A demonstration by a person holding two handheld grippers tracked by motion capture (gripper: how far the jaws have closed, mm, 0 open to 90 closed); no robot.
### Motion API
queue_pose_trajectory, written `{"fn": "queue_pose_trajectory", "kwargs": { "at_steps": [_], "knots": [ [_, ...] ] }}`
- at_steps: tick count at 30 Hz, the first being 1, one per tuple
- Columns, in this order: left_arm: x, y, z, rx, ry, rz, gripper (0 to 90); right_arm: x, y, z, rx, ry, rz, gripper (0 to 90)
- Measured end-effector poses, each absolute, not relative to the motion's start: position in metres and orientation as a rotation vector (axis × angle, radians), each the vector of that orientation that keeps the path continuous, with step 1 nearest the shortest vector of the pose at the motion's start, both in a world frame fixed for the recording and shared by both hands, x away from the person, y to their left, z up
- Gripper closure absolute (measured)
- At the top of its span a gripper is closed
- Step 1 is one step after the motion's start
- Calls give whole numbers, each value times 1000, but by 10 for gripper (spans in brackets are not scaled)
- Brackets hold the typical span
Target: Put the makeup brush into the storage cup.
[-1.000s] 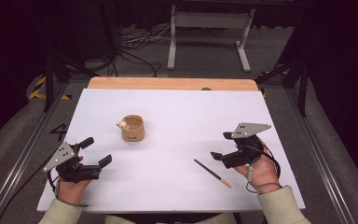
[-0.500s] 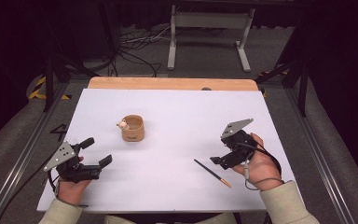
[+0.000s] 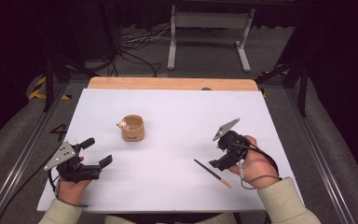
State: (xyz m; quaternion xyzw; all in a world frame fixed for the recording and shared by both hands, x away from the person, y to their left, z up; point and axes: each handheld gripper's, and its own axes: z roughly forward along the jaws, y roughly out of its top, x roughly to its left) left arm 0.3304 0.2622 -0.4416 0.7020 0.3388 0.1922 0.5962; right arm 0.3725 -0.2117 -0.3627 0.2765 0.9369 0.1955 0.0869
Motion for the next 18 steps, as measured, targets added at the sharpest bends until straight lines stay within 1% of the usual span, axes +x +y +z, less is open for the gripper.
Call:
{"fn": "queue_pose_trajectory", "kwargs": {
  "at_steps": [9, 18],
  "knots": [
    [331, 262, -442, 1634, 789, 442, 17, 377, -204, -374, 849, 2864, 466, 310],
    [331, 262, -442, 1640, 795, 437, 19, 382, -202, -390, 922, 2926, 369, 387]
  ]
}}
